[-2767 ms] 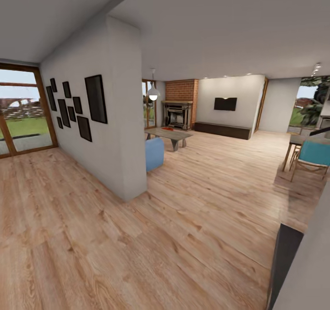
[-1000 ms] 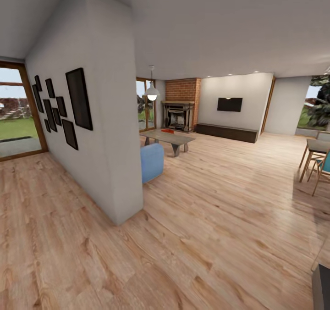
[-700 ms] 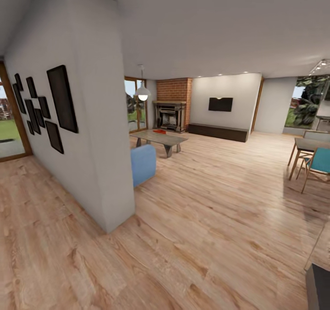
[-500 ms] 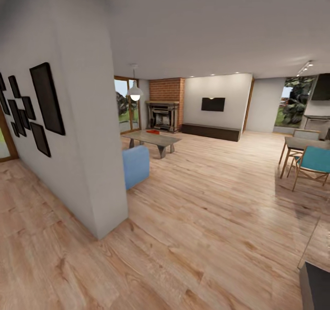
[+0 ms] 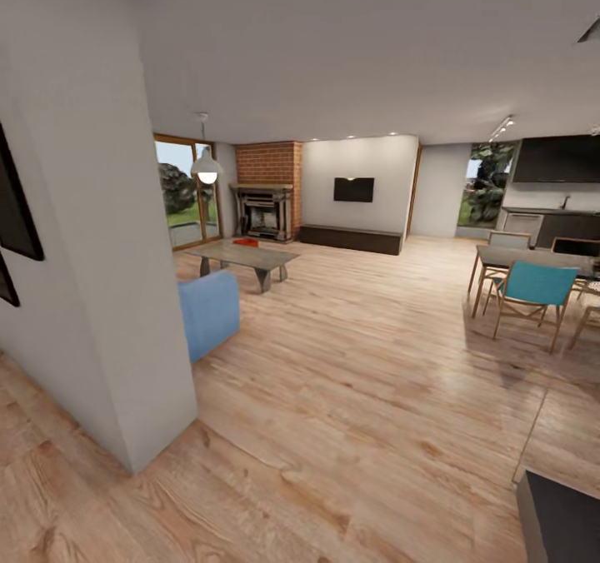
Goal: Move the two storage containers from the living room to the garage. In the garage, place one container on the floor and stack the other container on top of it (either order is fine).
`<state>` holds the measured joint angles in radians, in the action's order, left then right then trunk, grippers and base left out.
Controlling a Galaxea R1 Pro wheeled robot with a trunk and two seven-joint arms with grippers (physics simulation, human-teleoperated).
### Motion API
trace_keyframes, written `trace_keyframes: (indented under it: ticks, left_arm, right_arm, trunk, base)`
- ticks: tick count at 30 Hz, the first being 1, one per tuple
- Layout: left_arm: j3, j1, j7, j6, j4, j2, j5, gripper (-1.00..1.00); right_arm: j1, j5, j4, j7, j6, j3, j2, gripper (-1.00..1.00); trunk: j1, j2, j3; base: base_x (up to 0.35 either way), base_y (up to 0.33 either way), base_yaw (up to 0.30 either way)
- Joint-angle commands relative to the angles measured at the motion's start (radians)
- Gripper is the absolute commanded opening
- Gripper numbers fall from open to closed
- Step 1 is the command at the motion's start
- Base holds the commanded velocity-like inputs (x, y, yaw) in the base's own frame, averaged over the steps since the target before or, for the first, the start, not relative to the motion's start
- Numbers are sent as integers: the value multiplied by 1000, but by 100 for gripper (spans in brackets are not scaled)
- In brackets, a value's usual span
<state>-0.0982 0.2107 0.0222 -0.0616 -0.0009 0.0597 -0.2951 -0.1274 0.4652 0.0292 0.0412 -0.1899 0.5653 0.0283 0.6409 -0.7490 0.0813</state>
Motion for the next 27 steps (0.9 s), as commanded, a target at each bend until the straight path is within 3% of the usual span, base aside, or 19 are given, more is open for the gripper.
trace_keyframes:
  ticks: [1,9,27]
  left_arm:
    - [-8,1,2,-3,1,0,-1,100]
    - [-8,1,2,-3,1,0,-1,100]
    - [-8,1,2,-3,1,0,-1,100]
  right_arm:
    - [-1,7,3,0,-5,8,-1,100]
    - [-1,6,3,0,-5,8,-1,100]
    - [-1,6,3,0,-5,8,-1,100]
  trunk:
    - [1,-1,1]
    - [1,-1,-1]
    - [1,-1,-1]
  base:
    - [323,0,-258]
    - [323,0,-233]
    - [323,0,-11]
